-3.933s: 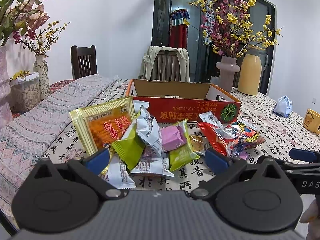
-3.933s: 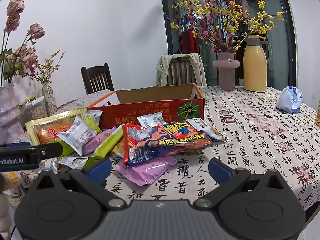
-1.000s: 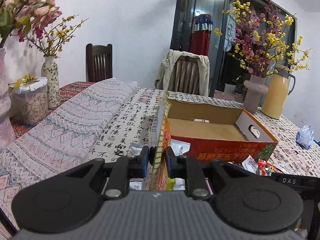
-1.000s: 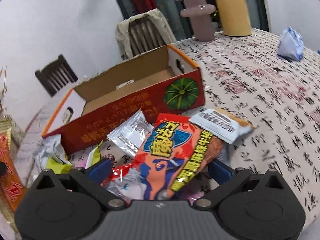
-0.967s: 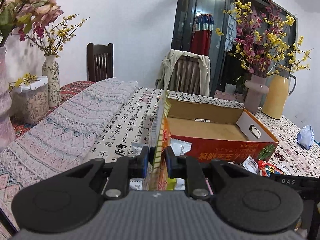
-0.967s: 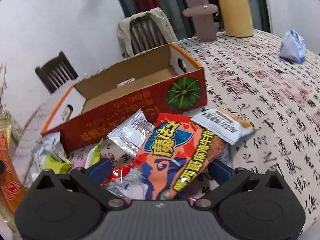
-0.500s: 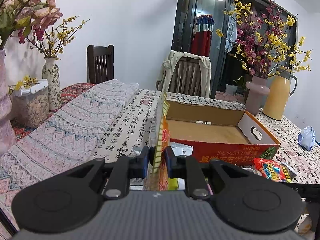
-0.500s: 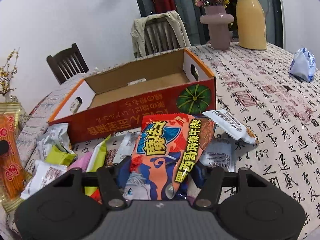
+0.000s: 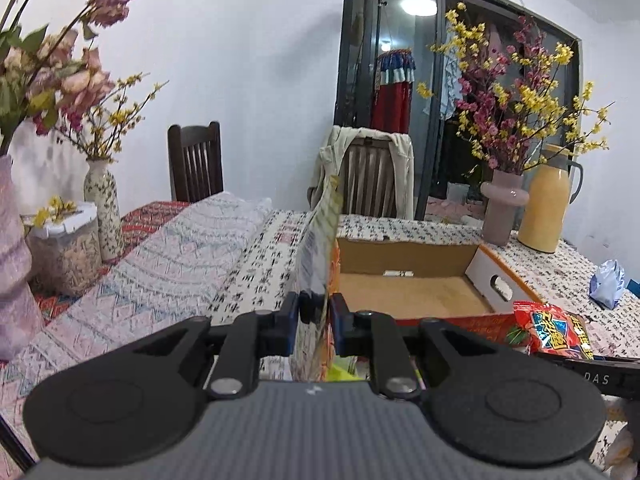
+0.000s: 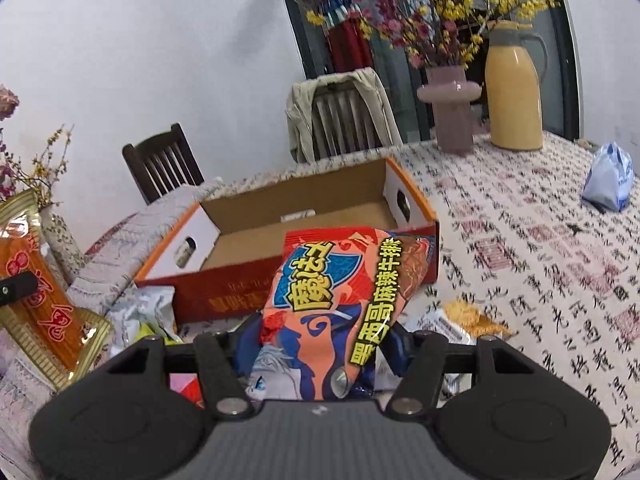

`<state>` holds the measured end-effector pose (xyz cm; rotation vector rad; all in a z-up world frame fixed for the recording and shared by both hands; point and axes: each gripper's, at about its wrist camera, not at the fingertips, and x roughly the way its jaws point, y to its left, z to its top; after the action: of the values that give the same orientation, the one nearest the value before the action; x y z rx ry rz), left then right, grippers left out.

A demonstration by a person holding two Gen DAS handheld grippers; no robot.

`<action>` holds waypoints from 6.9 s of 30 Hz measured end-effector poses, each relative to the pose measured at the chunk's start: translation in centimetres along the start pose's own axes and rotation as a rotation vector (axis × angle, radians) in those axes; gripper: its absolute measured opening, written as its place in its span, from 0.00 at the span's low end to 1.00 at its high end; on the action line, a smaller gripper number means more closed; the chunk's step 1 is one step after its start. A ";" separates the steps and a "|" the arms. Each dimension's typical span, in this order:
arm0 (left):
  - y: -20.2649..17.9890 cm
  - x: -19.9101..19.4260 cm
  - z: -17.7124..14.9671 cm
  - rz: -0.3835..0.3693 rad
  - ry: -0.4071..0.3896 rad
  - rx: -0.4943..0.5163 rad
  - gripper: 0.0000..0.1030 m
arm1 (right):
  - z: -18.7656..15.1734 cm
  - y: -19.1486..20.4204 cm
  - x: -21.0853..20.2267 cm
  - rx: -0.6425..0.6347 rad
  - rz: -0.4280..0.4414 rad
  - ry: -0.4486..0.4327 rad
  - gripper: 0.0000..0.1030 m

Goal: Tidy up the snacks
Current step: 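Carry the gold packet and red-blue chip bag into the box with both grippers, then open both grippers to release the packets inside the box, then grasp the pink pastry pack with the right gripper while the left grasps a white wrapper, then carry the pink pack and white wrapper over the box with both grippers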

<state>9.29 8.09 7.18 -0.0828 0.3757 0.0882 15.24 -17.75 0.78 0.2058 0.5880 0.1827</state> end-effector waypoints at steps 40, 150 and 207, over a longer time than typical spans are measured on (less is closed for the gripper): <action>-7.9 22.7 6.8 -0.063 0.314 0.073 0.17 | 12.4 -1.2 17.4 -0.121 0.010 0.032 0.59; 1.7 -1.5 -9.9 0.029 0.185 -0.125 1.00 | -8.4 -1.0 -0.1 -0.155 -0.115 0.034 0.60; 1.7 0.0 -5.2 0.084 0.118 -0.047 0.43 | -5.3 -0.6 -3.5 -0.170 -0.041 -0.155 0.59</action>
<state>7.23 9.24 2.26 -0.1190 0.4952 0.1759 9.45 -18.37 -1.83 0.0428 0.4195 0.1743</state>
